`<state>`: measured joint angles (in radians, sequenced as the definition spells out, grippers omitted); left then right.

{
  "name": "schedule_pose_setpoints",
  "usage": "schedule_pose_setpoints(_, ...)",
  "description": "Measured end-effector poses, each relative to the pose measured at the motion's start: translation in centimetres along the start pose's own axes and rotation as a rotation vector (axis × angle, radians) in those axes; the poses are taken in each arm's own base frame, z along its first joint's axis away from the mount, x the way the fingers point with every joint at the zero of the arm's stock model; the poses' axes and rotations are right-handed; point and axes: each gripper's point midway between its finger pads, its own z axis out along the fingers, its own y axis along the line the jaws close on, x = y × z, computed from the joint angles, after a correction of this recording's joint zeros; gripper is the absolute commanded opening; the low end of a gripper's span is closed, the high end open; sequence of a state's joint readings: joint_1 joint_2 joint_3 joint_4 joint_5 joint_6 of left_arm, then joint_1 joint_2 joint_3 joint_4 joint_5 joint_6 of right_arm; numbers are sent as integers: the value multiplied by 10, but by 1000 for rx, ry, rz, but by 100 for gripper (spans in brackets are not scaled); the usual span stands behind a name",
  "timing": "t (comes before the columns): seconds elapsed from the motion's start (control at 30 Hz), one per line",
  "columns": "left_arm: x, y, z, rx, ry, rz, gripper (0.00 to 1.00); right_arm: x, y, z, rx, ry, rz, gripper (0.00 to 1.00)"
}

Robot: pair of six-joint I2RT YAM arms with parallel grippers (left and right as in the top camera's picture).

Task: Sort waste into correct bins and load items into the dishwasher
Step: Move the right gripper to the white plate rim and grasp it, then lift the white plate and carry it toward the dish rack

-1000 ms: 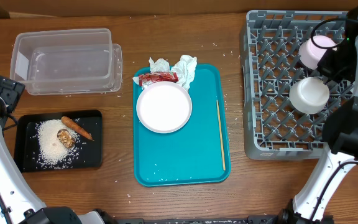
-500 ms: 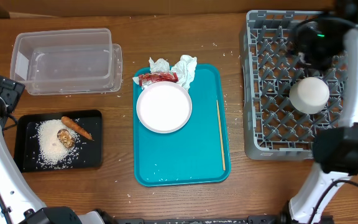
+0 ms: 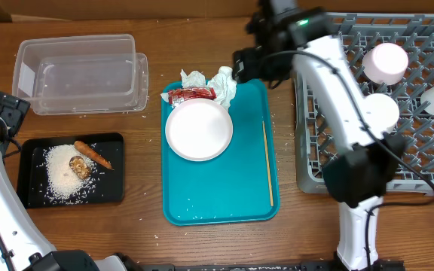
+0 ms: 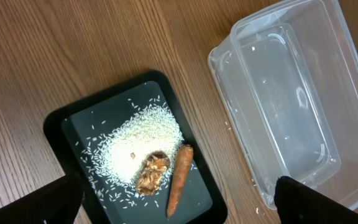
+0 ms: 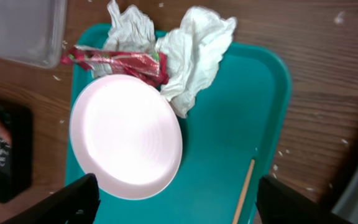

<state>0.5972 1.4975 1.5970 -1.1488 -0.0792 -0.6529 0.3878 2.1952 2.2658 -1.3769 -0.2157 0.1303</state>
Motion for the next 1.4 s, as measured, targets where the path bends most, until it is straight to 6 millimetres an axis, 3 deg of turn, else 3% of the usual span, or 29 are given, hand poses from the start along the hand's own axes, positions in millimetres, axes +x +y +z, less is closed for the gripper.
schedule_pose_setpoints(0.17,0,0,0,0,0,0,100,18,-1,62,80,117,-33,46)
schedule_pose_setpoints(0.3,0,0,0,0,0,0,100,41,-9,98,111,233,-24,45)
schedule_pose_setpoints(0.4,0,0,0,0,0,0,100,57,-11,113,118,305,-19,45)
schedule_pose_setpoints(0.83,0,0,0,0,0,0,100,83,8,145,88,372,-53,46)
schedule_pose_setpoints(1.03,0,0,0,0,0,0,100,93,7,157,84,387,-40,17)
schedule_pose_setpoints(1.17,0,0,0,0,0,0,100,95,6,156,90,397,-17,4)
schedule_pose_setpoints(1.27,0,0,0,0,0,0,100,100,6,149,90,427,16,4)
schedule_pose_setpoints(1.4,0,0,0,0,0,0,100,107,3,122,128,499,35,4)
